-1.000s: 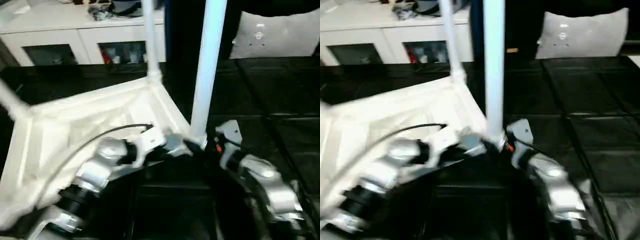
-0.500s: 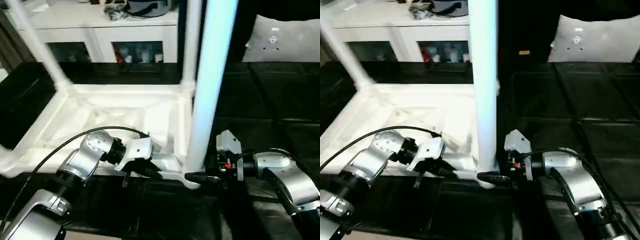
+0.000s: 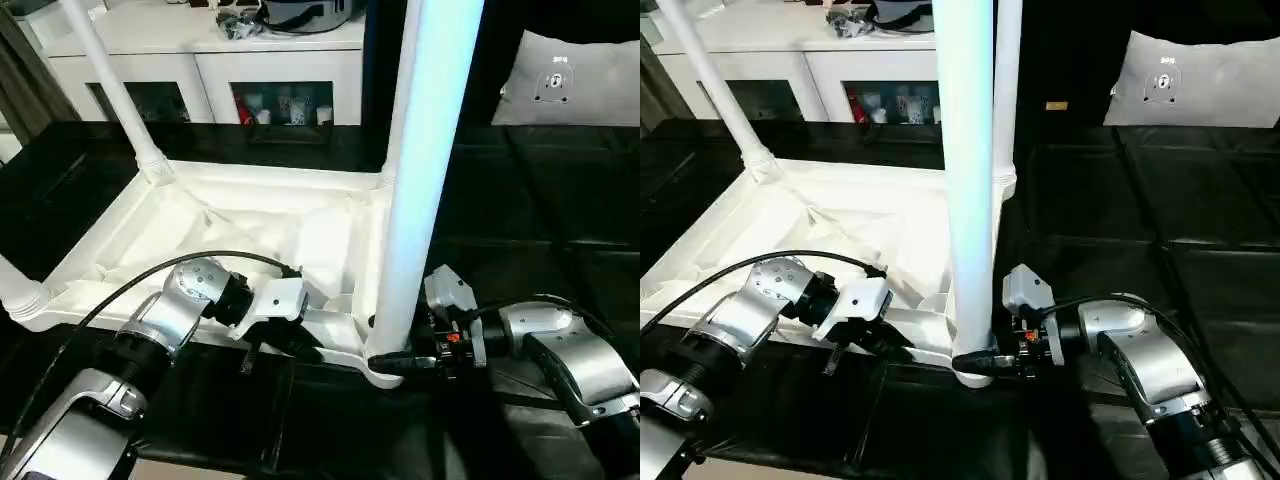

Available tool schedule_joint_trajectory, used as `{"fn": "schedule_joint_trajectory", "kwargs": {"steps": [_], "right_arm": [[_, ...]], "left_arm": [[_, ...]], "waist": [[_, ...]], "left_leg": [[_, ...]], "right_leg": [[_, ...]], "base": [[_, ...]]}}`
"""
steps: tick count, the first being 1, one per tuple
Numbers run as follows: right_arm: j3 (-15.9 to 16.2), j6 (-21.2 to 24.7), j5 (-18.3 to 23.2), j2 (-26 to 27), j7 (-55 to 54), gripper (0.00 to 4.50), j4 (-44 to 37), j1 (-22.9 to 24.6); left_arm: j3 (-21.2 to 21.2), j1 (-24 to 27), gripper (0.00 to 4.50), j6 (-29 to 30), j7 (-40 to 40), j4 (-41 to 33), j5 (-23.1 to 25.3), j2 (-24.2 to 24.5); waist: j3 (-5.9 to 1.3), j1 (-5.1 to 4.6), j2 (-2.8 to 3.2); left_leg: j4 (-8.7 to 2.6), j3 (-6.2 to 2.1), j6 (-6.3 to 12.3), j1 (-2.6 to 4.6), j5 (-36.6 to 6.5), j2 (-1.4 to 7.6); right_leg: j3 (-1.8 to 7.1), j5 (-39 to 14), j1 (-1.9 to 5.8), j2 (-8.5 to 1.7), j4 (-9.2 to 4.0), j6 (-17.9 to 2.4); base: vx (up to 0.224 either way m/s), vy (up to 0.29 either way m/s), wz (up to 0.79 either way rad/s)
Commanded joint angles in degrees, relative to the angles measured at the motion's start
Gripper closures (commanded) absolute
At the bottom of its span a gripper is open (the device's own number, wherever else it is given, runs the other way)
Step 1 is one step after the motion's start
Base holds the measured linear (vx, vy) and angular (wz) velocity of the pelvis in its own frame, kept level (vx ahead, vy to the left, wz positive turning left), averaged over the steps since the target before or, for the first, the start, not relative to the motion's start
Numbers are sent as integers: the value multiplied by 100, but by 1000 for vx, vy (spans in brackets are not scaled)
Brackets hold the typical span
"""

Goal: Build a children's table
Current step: Rotate leg to tighten

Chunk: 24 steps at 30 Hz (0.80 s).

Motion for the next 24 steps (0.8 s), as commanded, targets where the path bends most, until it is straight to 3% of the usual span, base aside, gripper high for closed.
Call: {"fn": "schedule_joint_trajectory", "kwargs": {"steps": [1,2,4,6,9,10,14,17,18,24], "right_arm": [[37,252,227,29,65,190,-214,128],[-1,346,279,77,-57,191,-323,218],[-59,452,307,257,-442,191,-561,396],[-135,503,294,457,-795,193,-634,468],[-211,397,29,903,-1608,194,-605,608],[-222,397,-22,1005,-1789,194,-600,646],[-298,396,-310,1618,-2832,194,-541,803],[-473,425,-579,2207,-3890,194,-379,768],[-520,410,-616,2320,-4082,194,-331,738],[-756,409,-839,2953,-5162,194,12,491]], "left_arm": [[123,-60,450,51,-83,-145,-186,-22],[203,12,450,213,87,-277,-225,-42],[354,172,450,502,668,-516,-180,-138],[394,269,450,644,966,-661,-105,-181],[590,497,450,1297,1642,-1120,-111,-401],[641,549,450,1427,1768,-1244,-140,-466],[775,774,450,2097,2599,-1819,43,-824],[805,926,450,2702,3391,-2259,288,-1204],[815,934,450,2787,3544,-2307,342,-1286],[820,973,450,3308,4411,-2705,537,-1947]], "waist": [[-370,-16,-76],[-372,-14,-23],[-372,-23,-27],[-357,-44,-22],[-315,-123,-42],[-292,-185,-56],[-285,-349,-58],[-288,-445,-55],[-278,-479,-12],[-315,-519,-16]], "left_leg": [[-382,-138,364,72,-824,390],[-382,-146,355,75,-833,394],[-395,-156,318,70,-845,415],[-408,-157,263,64,-988,399],[-451,-158,112,74,-1242,375],[-473,-171,54,69,-1341,349],[-481,-181,50,48,-1381,321],[-477,-182,76,49,-1312,303],[-480,-181,86,39,-1264,306],[-452,-179,151,20,-1090,293]], "right_leg": [[263,-711,248,-511,-384,-1377],[263,-699,244,-511,-375,-1383],[262,-534,243,-511,-368,-1399],[256,-700,238,-512,-391,-1384],[257,-1331,231,-513,-450,-1245],[257,-1754,234,-511,-499,-1116],[262,-1920,233,-495,-528,-993],[256,-1975,219,-483,-547,-947],[259,-1925,204,-472,-546,-944],[259,-1493,231,-458,-533,-961]], "base": [[0,0,0],[0,0,0],[0,0,0],[0,0,0],[0,0,0],[0,0,0],[0,0,0],[0,0,0],[0,0,0],[0,0,0]]}}
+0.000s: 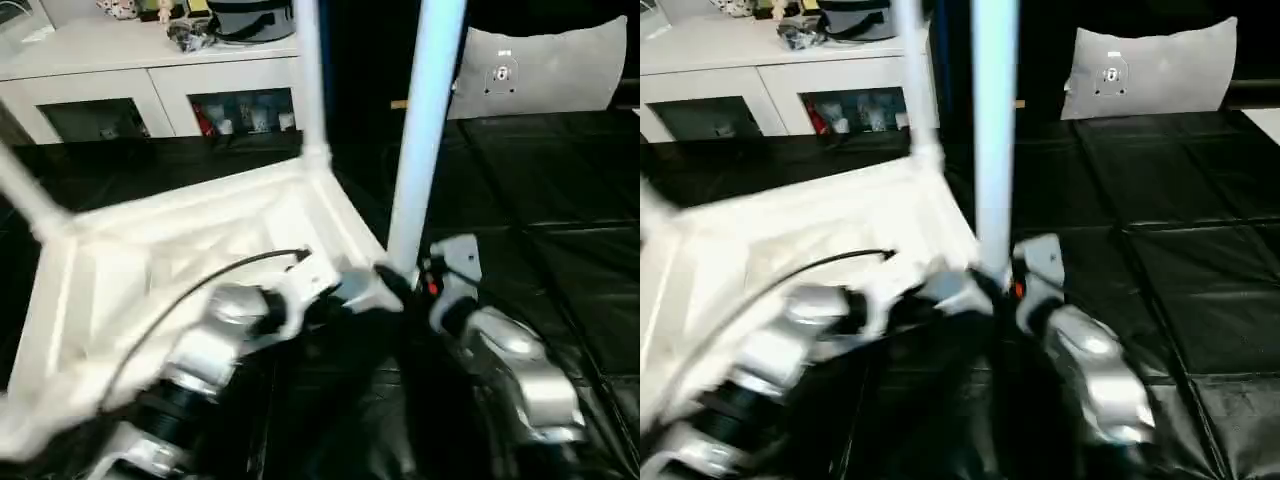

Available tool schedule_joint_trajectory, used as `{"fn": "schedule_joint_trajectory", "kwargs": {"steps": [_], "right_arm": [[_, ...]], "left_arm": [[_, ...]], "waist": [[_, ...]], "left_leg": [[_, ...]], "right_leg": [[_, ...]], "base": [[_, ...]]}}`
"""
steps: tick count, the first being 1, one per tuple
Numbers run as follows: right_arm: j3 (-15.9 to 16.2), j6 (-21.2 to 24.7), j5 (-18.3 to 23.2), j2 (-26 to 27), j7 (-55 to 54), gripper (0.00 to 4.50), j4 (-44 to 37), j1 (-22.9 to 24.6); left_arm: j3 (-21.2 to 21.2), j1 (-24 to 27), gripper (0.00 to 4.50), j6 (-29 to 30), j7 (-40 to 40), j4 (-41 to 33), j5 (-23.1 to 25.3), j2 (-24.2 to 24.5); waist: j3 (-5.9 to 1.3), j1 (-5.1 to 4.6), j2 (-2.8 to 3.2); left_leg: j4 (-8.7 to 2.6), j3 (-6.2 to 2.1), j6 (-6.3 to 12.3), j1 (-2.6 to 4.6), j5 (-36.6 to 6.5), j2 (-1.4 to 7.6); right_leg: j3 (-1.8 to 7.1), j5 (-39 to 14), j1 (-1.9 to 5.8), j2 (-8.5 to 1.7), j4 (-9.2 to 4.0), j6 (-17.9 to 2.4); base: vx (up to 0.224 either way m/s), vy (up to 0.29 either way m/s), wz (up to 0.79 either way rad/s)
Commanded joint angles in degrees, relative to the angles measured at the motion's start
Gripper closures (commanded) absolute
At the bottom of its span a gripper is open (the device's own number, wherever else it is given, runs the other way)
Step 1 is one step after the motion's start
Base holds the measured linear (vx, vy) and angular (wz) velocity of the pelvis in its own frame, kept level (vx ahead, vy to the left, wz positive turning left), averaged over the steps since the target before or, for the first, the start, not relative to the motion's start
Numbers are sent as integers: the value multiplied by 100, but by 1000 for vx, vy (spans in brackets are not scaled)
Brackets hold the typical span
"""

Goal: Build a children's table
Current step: Rotate leg to tighten

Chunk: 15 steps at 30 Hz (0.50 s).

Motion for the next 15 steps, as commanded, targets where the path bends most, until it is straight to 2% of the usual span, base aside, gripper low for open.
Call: {"fn": "schedule_joint_trajectory", "kwargs": {"steps": [1,3,4,5,6,8,9,11,13,15], "right_arm": [[564,211,45,411,-10,194,249,23],[614,120,-238,507,-322,194,356,-58],[518,42,-262,571,-448,194,398,-82],[427,7,-213,581,-481,194,403,-84],[408,-12,-202,567,-473,160,400,-85],[343,-88,-178,552,-463,125,395,-91],[305,-129,-132,530,-411,118,370,-89],[261,-266,-14,449,-245,95,265,-62],[260,-363,59,333,14,82,160,-19],[264,-446,76,221,196,62,98,15]], "left_arm": [[33,-129,450,-55,528,-515,-138,-413],[-145,11,450,183,587,-832,-77,-560],[-237,89,450,292,570,-994,-37,-577],[-237,110,450,290,555,-1007,-38,-550],[-225,111,450,266,540,-992,-42,-518],[-203,82,450,220,492,-938,-45,-380],[-163,62,450,178,446,-888,-63,-297],[-85,26,450,55,277,-789,-105,-82],[-71,-11,450,-64,131,-693,-117,89],[-73,-51,450,-189,3,-603,-124,219]], "waist": [[-302,13,-67],[-314,-13,-80],[-317,-22,-70],[-319,-26,-89],[-333,-37,-76],[-345,-46,-62],[-351,-53,-35],[-356,-66,-17],[-354,-73,-30],[-352,-61,-3]], "left_leg": [[-421,-185,213,-7,-1013,300],[-408,-178,272,-21,-888,309],[-402,-178,317,-34,-828,304],[-396,-175,343,-33,-812,300],[-377,-173,387,-43,-723,286],[-361,-175,455,-48,-609,291],[-348,-173,485,-49,-571,295],[-345,-185,516,-75,-580,286],[-342,-180,548,-62,-623,291],[-335,-180,563,-62,-634,294]], "right_leg": [[248,-1380,233,-458,-514,-971],[241,-999,243,-454,-476,-1063],[238,-903,254,-461,-469,-1084],[239,-897,251,-463,-480,-1082],[236,-791,262,-457,-462,-1096],[227,-601,258,-446,-448,-1112],[222,-457,245,-440,-442,-1131],[213,-314,267,-443,-410,-1152],[209,-292,262,-444,-418,-1174],[202,-272,261,-443,-412,-1181]], "base": [[0,0,0],[0,0,0],[0,0,0],[0,0,0],[0,0,0],[0,0,0],[0,0,0],[0,0,0],[0,0,0],[0,0,0]]}}
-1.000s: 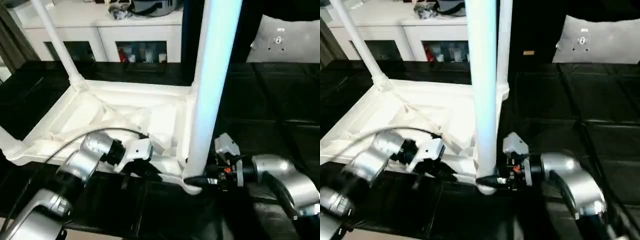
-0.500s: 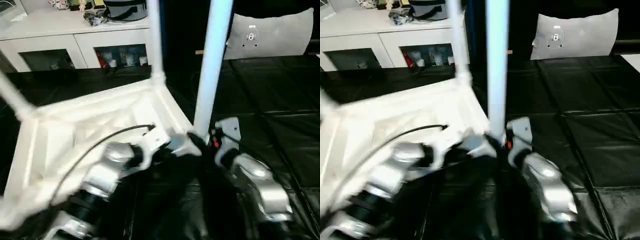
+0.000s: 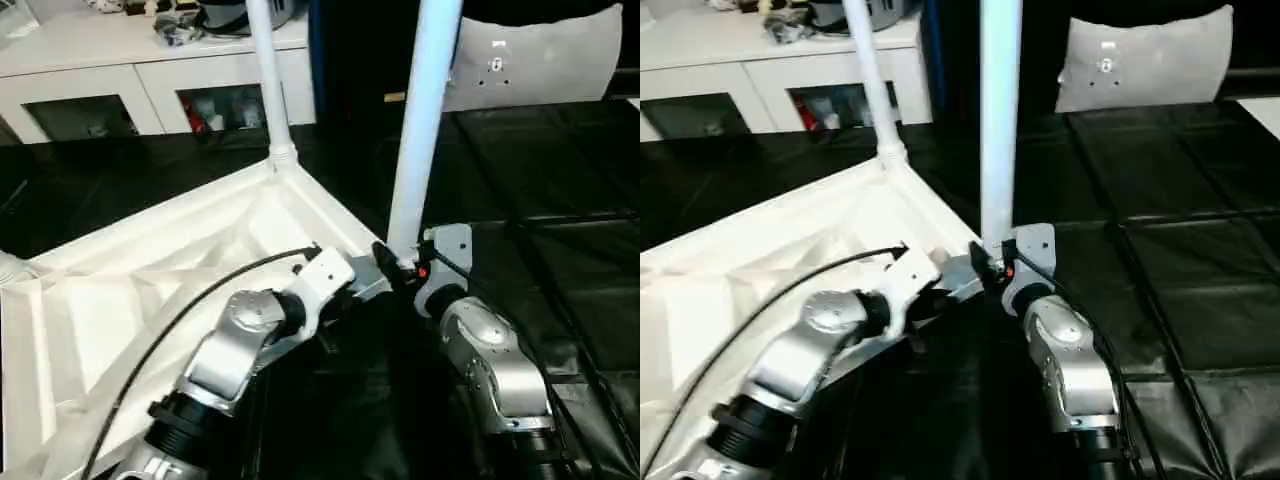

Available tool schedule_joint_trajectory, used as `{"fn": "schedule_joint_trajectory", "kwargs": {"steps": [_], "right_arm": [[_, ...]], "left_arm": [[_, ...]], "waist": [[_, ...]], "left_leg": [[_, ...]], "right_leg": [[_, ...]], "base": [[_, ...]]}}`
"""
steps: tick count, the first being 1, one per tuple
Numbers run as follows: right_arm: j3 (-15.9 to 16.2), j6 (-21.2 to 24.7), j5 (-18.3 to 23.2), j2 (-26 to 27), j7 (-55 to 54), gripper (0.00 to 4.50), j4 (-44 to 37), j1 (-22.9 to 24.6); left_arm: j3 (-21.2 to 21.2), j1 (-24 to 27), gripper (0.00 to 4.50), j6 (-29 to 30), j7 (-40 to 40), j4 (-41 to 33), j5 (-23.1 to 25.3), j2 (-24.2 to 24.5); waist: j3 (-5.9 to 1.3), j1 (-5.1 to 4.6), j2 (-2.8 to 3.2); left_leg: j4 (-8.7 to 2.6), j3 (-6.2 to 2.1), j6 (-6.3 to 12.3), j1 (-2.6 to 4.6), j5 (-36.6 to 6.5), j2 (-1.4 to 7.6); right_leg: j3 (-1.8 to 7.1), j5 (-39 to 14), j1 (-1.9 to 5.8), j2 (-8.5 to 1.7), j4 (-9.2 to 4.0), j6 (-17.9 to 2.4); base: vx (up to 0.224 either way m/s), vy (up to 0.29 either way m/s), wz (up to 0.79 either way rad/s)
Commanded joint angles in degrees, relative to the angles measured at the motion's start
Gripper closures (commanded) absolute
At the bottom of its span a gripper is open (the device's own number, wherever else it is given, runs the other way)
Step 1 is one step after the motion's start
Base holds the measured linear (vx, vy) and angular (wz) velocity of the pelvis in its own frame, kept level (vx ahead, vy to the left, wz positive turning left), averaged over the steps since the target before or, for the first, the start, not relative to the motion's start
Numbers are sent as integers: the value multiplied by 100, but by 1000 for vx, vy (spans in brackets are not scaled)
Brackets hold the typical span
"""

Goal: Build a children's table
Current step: Rotate leg to tighten

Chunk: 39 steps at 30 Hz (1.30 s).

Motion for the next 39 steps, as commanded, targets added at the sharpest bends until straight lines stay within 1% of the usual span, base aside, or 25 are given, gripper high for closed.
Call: {"fn": "schedule_joint_trajectory", "kwargs": {"steps": [1,2,3,4,6,7,11,12,14,15,16,17,18,19,20,21,22,23,24,26,30,33,35,38,39], "right_arm": [[240,-101,197,-197,599,51,-130,86],[222,-199,177,-385,754,43,-155,109],[208,-264,156,-507,845,37,-167,122],[206,-273,168,-541,893,31,-172,126],[224,-424,301,-1071,1636,23,-223,173],[271,-443,359,-1306,1986,5,-250,194],[389,-557,414,-1834,2768,5,-259,191],[462,-563,484,-2030,3110,5,-278,178],[618,-594,606,-2340,3699,5,-304,147],[679,-618,637,-2438,3881,5,-306,132],[731,-620,676,-2517,4048,5,-294,108],[769,-623,708,-2569,4169,5,-276,86],[851,-629,730,-2638,4362,5,-253,46],[860,-626,732,-2644,4380,5,-252,41],[992,-582,756,-2731,4657,5,-229,-26],[1062,-568,742,-2747,4748,5,-210,-69],[1120,-557,723,-2759,4826,5,-179,-111],[1167,-535,719,-2771,4893,5,-152,-145],[1167,-535,719,-2771,4893,20,-152,-145],[1237,-438,770,-2793,5022,38,-101,-221],[1305,-323,847,-2821,5189,76,-63,-297],[1362,-236,893,-2837,5321,86,-37,-337],[1365,-190,917,-2825,5349,120,-33,-357],[1386,-100,957,-2817,5404,131,-27,-385],[1399,-68,972,-2822,5419,152,-36,-388]], "left_arm": [[63,-305,450,-506,-342,23,-142,233],[59,-374,450,-787,-583,188,-189,373],[54,-419,450,-978,-744,294,-223,462],[52,-430,450,-1012,-784,323,-227,486],[-55,-603,450,-1581,-1419,754,-303,894],[-115,-657,450,-1755,-1678,893,-326,1049],[-174,-745,450,-2037,-2373,1125,-486,1303],[-222,-794,450,-2159,-2633,1247,-546,1386],[-309,-894,450,-2407,-3026,1510,-619,1490],[-339,-935,450,-2520,-3155,1619,-643,1516],[-373,-975,450,-2565,-3285,1719,-671,1531],[-400,-1009,450,-2621,-3386,1809,-699,1541],[-438,-1044,450,-2705,-3523,1900,-724,1553],[-440,-1047,450,-2713,-3536,1909,-725,1552],[-473,-1091,450,-2837,-3724,2036,-742,1544],[-510,-1117,450,-2923,-3804,2090,-718,1555],[-532,-1146,450,-2978,-3889,2151,-701,1552],[-547,-1168,450,-3008,-3944,2192,-687,1547],[-547,-1168,450,-3008,-3944,2192,-687,1547],[-589,-1231,450,-3127,-4069,2308,-671,1553],[-639,-1332,450,-3322,-4192,2494,-667,1568],[-659,-1361,450,-3363,-4323,2599,-666,1545],[-671,-1352,450,-3432,-4333,2624,-663,1537],[-665,-1353,450,-3490,-4358,2678,-676,1515],[-656,-1357,450,-3506,-4368,2702,-685,1507]], "waist": [[-359,38,-50],[-352,59,-57],[-356,63,-28],[-348,67,-36],[-350,103,-32],[-356,148,-14],[-371,218,-13],[-375,221,-18],[-392,288,-76],[-402,328,-61],[-399,334,-102],[-400,358,-83],[-390,368,-110],[-380,382,-103],[-374,387,-123],[-366,397,-113],[-362,405,-106],[-365,421,-133],[-356,447,-120],[-364,480,-128],[-374,498,-138],[-378,502,-143],[-376,501,-150],[-375,510,-158],[-377,514,-165]], "left_leg": [[-331,-160,546,51,-690,286],[-332,-170,556,38,-680,280],[-327,-158,546,49,-696,281],[-331,-163,552,46,-725,288],[-322,-160,563,64,-788,280],[-325,-158,535,78,-789,312],[-317,-162,566,88,-693,334],[-311,-158,591,85,-681,324],[-282,-147,696,73,-529,325],[-264,-142,754,72,-464,338],[-260,-133,793,63,-451,332],[-253,-133,825,67,-455,342],[-251,-127,829,61,-526,339],[-259,-130,791,63,-599,346],[-265,-129,769,65,-646,350],[-276,-133,706,74,-739,358],[-280,-133,682,79,-770,363],[-282,-128,639,93,-801,366],[-293,-127,599,102,-827,375],[-293,-123,554,124,-858,376],[-300,-121,548,112,-827,376],[-301,-124,574,98,-758,375],[-302,-124,572,93,-786,376],[-302,-122,573,91,-775,375],[-301,-123,580,89,-762,375]], "right_leg": [[229,-287,335,-445,-410,-1201],[224,-334,355,-453,-430,-1179],[228,-374,335,-451,-412,-1190],[226,-404,334,-451,-428,-1179],[222,-515,330,-451,-443,-1155],[232,-500,328,-456,-411,-1149],[223,-223,327,-468,-359,-1257],[216,-206,335,-461,-360,-1271],[215,-18,352,-474,-330,-1362],[219,41,351,-490,-310,-1378],[215,53,349,-486,-311,-1390],[213,11,334,-499,-303,-1407],[209,-159,330,-501,-322,-1406],[210,-386,325,-506,-336,-1387],[207,-501,319,-503,-349,-1376],[208,-738,316,-503,-363,-1337],[212,-823,306,-504,-371,-1320],[220,-927,296,-500,-376,-1295],[225,-997,284,-503,-382,-1287],[228,-1030,275,-501,-384,-1287],[214,-920,293,-519,-369,-1299],[202,-862,298,-532,-356,-1302],[200,-906,299,-540,-360,-1296],[200,-967,298,-547,-368,-1274],[198,-982,301,-547,-365,-1270]], "base": [[0,0,0],[0,0,0],[0,0,0],[0,0,0],[0,0,0],[0,0,0],[0,0,0],[0,0,0],[0,0,0],[0,0,0],[0,0,0],[0,0,0],[0,0,0],[0,0,0],[0,0,0],[0,0,0],[0,0,0],[0,0,0],[0,0,0],[0,0,0],[0,0,0],[0,0,0],[0,0,0],[0,0,0],[0,0,0]]}}
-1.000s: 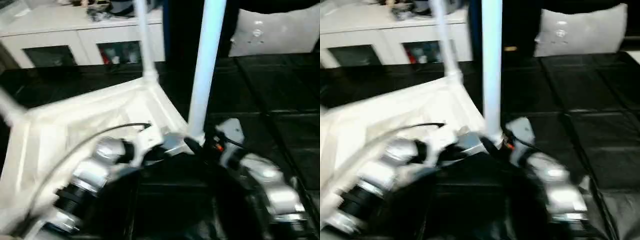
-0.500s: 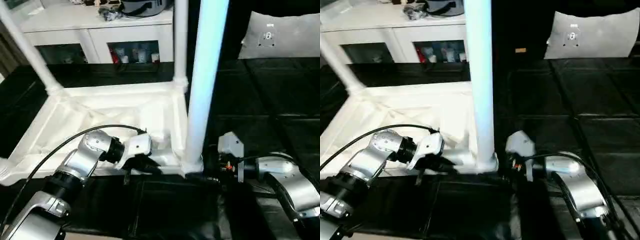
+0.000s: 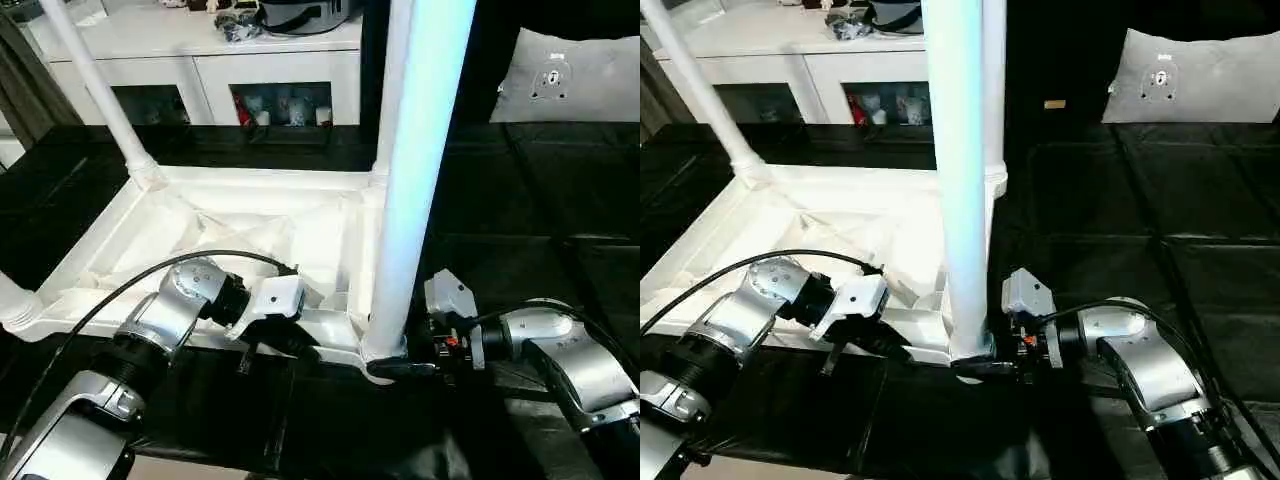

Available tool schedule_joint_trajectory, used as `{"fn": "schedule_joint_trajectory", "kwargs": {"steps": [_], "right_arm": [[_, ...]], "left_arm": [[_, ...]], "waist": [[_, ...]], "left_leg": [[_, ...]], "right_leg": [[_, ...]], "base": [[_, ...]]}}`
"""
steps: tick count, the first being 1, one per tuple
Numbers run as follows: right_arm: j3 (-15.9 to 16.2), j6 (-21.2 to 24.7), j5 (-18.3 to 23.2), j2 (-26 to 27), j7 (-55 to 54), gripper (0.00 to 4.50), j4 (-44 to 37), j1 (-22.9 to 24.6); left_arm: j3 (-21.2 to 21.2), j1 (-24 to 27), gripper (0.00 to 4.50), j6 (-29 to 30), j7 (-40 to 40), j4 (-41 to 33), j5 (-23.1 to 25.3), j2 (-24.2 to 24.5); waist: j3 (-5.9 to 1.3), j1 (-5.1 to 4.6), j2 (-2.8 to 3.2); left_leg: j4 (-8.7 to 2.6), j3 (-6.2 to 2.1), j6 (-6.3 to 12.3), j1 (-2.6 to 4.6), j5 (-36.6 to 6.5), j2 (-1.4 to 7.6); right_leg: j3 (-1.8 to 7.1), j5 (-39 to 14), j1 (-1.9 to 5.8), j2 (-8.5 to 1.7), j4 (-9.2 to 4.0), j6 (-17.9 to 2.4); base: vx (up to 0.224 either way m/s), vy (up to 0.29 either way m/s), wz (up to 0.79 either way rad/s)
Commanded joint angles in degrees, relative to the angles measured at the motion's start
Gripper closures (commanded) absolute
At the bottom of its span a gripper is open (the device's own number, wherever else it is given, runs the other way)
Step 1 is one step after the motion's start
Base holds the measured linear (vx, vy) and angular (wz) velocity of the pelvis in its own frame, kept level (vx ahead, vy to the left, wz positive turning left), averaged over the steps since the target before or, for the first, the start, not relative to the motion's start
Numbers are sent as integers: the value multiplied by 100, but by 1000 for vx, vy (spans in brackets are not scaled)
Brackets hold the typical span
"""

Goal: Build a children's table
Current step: Rotate leg to tighten

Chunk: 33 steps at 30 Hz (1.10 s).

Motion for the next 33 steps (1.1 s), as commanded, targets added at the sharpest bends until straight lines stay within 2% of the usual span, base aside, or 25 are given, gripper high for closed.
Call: {"fn": "schedule_joint_trajectory", "kwargs": {"steps": [1,4,6,9,11,12,13,14,15,16,18,19,20,21,22,23,24,26,27,30,31,33], "right_arm": [[97,94,101,-5,120,152,-47,-89],[115,198,161,3,109,180,-122,-38],[112,365,180,88,-100,186,-258,93],[44,498,156,313,-542,191,-380,224],[-66,556,-36,756,-1379,191,-419,331],[-102,568,-119,941,-1703,192,-391,348],[-126,579,-167,1059,-1911,193,-376,360],[-159,625,-195,1185,-2119,193,-365,369],[-208,664,-265,1358,-2432,193,-335,368],[-251,696,-311,1504,-2680,193,-311,370],[-286,729,-350,1628,-2893,193,-298,374],[-394,766,-509,1982,-3516,193,-184,361],[-457,780,-604,2168,-3852,193,-114,348],[-509,784,-684,2311,-4123,193,-56,333],[-571,796,-769,2452,-4417,193,8,309],[-613,779,-839,2575,-4661,193,83,271],[-643,761,-947,2697,-4947,193,168,227],[-673,728,-1103,2824,-5291,194,288,163],[-678,720,-1131,2840,-5347,194,313,150],[-859,590,-1169,2964,-5661,194,463,63],[-1014,529,-1115,3038,-5719,194,469,41],[-1078,495,-1084,3061,-5724,138,438,38]], "left_arm": [[-107,-98,450,-125,-197,-1,-34,-19],[-37,-67,450,-67,-115,-32,-70,-37],[70,39,450,225,125,-311,-125,-70],[176,204,450,538,517,-667,-128,-149],[331,469,450,996,1225,-1138,-30,-313],[426,562,450,1230,1528,-1318,-38,-436],[490,624,450,1384,1719,-1441,-51,-519],[552,684,450,1540,1906,-1564,-61,-607],[601,756,450,1725,2117,-1723,-36,-703],[621,823,450,1859,2308,-1864,32,-780],[638,887,450,1989,2483,-2003,95,-848],[697,1027,450,2351,3016,-2321,254,-1104],[727,1089,450,2546,3287,-2478,331,-1238],[751,1131,450,2688,3506,-2591,396,-1350],[754,1161,450,2827,3709,-2703,458,-1470],[750,1182,450,2953,3942,-2815,544,-1631],[724,1203,450,3102,4186,-2950,636,-1812],[661,1244,450,3303,4455,-3148,722,-2057],[646,1252,450,3336,4494,-3182,730,-2100],[420,1348,450,3538,4590,-3453,720,-2339],[329,1406,450,3638,4593,-3566,727,-2375],[310,1432,450,3667,4585,-3605,732,-2339]], "waist": [[-378,-10,-153],[-375,-2,-157],[-373,3,-147],[-367,1,-168],[-338,-48,-158],[-312,-91,-178],[-318,-113,-169],[-289,-166,-183],[-295,-225,-166],[-293,-303,-178],[-299,-385,-187],[-304,-401,-205],[-291,-443,-195],[-296,-450,-202],[-307,-455,-224],[-310,-459,-209],[-312,-478,-190],[-334,-485,-193],[-348,-500,-195],[-369,-478,-204],[-373,-480,-214],[-385,-466,-192]], "left_leg": [[-392,-136,563,91,-747,374],[-395,-136,539,89,-775,375],[-401,-140,527,93,-764,381],[-412,-142,510,95,-803,385],[-445,-146,405,82,-945,391],[-468,-151,314,103,-1157,361],[-476,-158,241,120,-1221,369],[-503,-177,161,86,-1325,349],[-521,-187,93,105,-1423,357],[-536,-201,60,85,-1456,359],[-527,-197,103,78,-1468,333],[-517,-187,125,74,-1418,327],[-512,-167,166,65,-1326,323],[-498,-166,166,86,-1305,313],[-491,-170,203,69,-1199,292],[-491,-168,217,64,-1141,303],[-489,-169,245,63,-1071,307],[-476,-166,289,62,-904,306],[-463,-167,352,38,-757,303],[-415,-148,553,22,-492,284],[-410,-148,589,12,-445,279],[-392,-150,698,6,-333,284]], "right_leg": [[270,-997,235,-467,-417,-1256],[271,-1033,235,-469,-419,-1250],[272,-1043,236,-473,-416,-1245],[273,-1133,228,-474,-425,-1227],[280,-1326,214,-477,-438,-1189],[262,-1718,197,-462,-494,-1109],[267,-1826,200,-466,-486,-1081],[255,-2077,221,-462,-504,-986],[262,-2142,212,-460,-518,-936],[260,-2016,219,-455,-506,-953],[263,-1903,226,-448,-524,-951],[268,-1821,227,-445,-523,-965],[275,-1722,206,-450,-534,-1025],[268,-1867,200,-456,-557,-997],[264,-1876,221,-444,-563,-938],[272,-1802,219,-442,-552,-934],[267,-1646,212,-429,-549,-946],[261,-1303,228,-417,-526,-1001],[260,-1027,249,-421,-502,-1058],[256,-591,262,-430,-474,-1156],[254,-532,273,-427,-467,-1159],[244,-343,269,-416,-446,-1178]], "base": [[0,0,0],[0,0,0],[0,0,0],[0,0,0],[0,0,0],[0,0,0],[0,0,0],[0,0,0],[0,0,0],[0,0,0],[0,0,0],[0,0,0],[0,0,0],[0,0,0],[0,0,0],[0,0,0],[0,0,0],[0,0,0],[0,0,0],[0,0,0],[0,0,0],[0,0,0]]}}
